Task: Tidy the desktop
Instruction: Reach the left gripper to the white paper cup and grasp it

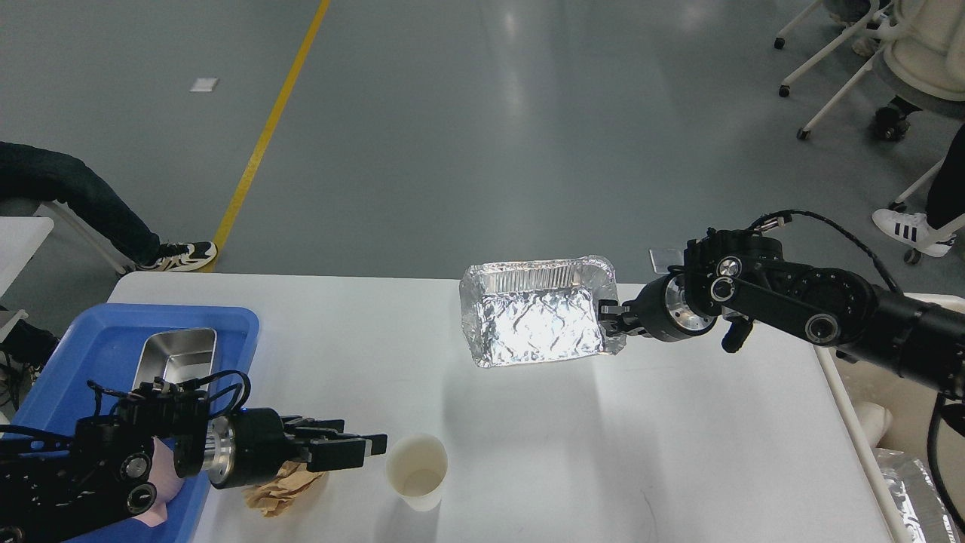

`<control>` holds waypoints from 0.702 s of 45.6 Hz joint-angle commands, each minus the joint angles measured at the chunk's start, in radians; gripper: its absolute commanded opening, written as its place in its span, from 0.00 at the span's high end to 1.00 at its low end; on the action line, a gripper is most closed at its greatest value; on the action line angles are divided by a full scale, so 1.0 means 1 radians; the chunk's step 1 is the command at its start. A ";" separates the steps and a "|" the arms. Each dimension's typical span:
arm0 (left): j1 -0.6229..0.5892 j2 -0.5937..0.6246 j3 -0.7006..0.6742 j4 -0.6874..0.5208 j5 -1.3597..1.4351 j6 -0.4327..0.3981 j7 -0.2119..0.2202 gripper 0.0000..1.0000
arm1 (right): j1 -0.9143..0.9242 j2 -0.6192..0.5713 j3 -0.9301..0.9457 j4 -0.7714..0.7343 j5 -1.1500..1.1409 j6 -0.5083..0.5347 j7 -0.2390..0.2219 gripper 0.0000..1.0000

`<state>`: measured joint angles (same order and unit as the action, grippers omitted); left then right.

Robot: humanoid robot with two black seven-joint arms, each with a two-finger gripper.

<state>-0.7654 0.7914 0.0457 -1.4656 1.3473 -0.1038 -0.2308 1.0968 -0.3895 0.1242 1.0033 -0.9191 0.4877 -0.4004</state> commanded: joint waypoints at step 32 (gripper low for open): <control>-0.032 -0.167 0.098 0.131 0.033 0.021 0.060 1.00 | -0.003 0.011 0.002 0.003 0.000 -0.012 0.000 1.00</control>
<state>-0.7905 0.6232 0.1338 -1.3348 1.3806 -0.0818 -0.1748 1.0937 -0.3856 0.1259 1.0078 -0.9188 0.4764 -0.3999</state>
